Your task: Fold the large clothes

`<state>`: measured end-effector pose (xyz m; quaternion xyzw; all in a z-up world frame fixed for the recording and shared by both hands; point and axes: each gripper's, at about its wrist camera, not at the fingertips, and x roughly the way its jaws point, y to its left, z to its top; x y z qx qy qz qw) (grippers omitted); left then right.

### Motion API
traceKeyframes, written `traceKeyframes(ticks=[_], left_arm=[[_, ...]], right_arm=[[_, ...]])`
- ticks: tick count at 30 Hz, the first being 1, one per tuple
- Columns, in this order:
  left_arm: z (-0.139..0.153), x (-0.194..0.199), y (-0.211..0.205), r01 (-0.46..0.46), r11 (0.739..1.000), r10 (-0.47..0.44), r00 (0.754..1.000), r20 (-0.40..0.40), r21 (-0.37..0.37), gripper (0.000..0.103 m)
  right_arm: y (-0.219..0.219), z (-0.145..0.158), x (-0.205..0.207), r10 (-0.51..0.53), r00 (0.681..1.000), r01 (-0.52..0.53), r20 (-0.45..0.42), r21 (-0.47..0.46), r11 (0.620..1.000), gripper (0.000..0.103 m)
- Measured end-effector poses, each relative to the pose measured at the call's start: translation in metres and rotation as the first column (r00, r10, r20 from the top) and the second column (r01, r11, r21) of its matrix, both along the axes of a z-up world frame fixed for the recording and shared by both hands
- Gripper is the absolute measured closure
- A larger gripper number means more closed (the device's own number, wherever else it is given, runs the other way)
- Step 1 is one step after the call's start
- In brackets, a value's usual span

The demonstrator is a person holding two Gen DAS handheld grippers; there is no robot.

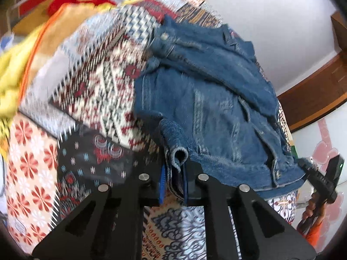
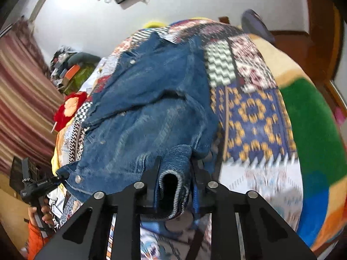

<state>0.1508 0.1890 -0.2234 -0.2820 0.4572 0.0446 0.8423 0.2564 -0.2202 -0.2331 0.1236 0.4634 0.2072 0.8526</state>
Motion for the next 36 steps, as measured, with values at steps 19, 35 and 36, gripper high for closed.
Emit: traceKeyframes(ticks=[19, 35, 36], left_arm=[[0.121, 0.132, 0.030, -0.088, 0.981, 0.028, 0.946, 0.324, 0.171, 0.093], [0.026, 0.309, 0.083, -0.174, 0.966, 0.146, 0.978, 0.150, 0.190, 0.093], [0.016, 0.317, 0.085, -0.169, 0.966, 0.146, 0.981, 0.128, 0.195, 0.093]], right_arm=[[0.053, 0.113, 0.147, 0.028, 0.952, -0.018, 0.306, -0.033, 0.999, 0.089], [0.114, 0.040, 0.338, -0.050, 0.974, 0.089, 0.222, -0.170, 0.981, 0.089], [0.114, 0.030, 0.345, -0.054, 0.978, 0.091, 0.200, -0.177, 0.980, 0.089]])
